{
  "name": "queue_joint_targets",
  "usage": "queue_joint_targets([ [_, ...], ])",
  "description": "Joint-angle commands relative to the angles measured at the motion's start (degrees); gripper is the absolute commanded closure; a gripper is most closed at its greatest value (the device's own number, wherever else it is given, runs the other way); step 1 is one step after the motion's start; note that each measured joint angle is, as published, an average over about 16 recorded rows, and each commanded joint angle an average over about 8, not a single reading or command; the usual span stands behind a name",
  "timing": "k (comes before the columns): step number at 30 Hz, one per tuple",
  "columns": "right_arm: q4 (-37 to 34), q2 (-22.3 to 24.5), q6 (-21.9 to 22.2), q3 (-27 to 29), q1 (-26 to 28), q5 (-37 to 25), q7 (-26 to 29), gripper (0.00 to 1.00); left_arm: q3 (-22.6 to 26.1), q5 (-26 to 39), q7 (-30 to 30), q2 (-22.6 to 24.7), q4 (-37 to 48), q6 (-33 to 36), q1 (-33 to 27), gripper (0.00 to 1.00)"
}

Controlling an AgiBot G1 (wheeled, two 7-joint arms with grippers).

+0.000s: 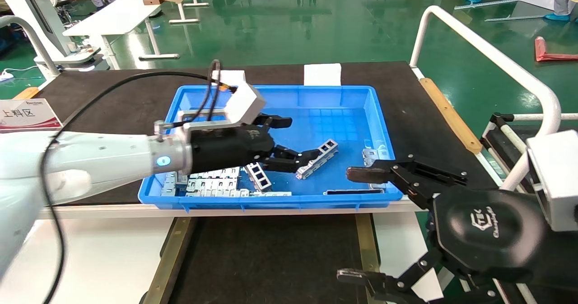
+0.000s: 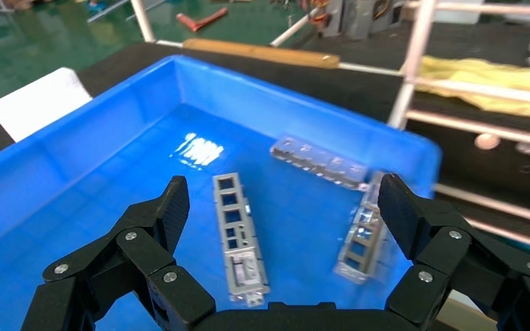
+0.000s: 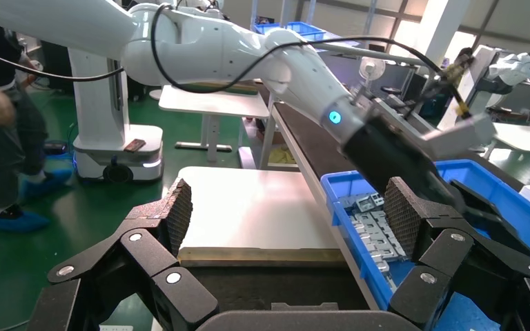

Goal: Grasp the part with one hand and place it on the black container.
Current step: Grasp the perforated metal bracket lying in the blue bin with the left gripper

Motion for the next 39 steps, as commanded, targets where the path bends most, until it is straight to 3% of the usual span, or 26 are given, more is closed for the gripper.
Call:
queue_joint_targets([
  [1, 0.00, 0.00, 0.00, 0.00, 0.00, 0.00, 0.00, 0.00, 0.33, 0.77, 1.20, 2.00, 3.49, -1.40, -1.12, 0.00],
  [12, 0.00, 0.01, 0.01, -0.03, 0.01, 0.02, -0.01, 0.00, 2.32, 1.69, 6.11, 8.22, 14.10, -7.46, -3.14, 0.00],
  [28, 0.00, 0.03, 0.03, -0.06, 0.01, 0.04, -0.03, 0.00, 13.14, -1.76, 1.38, 8.75, 9.08, -18.17, 0.08, 0.00],
  [30, 0.00, 0.03, 0.03, -0.07, 0.02, 0.05, -0.03, 0.10, 14.45, -2.45, 0.66, 8.73, 8.79, -19.21, 0.29, 0.00],
  [32, 0.00, 0.03, 0.03, -0.07, 0.02, 0.05, -0.04, 0.33, 15.67, -3.18, 0.00, 8.70, 8.55, -20.12, 0.44, 0.15],
  [36, 0.00, 0.03, 0.03, -0.08, 0.02, 0.05, -0.04, 0.83, 17.90, -4.74, -1.08, 8.67, 8.11, -21.68, 0.61, 0.65],
  [37, 0.00, 0.03, 0.03, -0.08, 0.02, 0.06, -0.04, 0.93, 18.43, -5.14, -1.29, 8.66, 8.01, -22.01, 0.63, 0.78],
  [39, 0.00, 0.03, 0.04, -0.09, 0.02, 0.06, -0.04, 1.00, 19.41, -5.94, -1.62, 8.64, 7.83, -22.57, 0.65, 0.97],
])
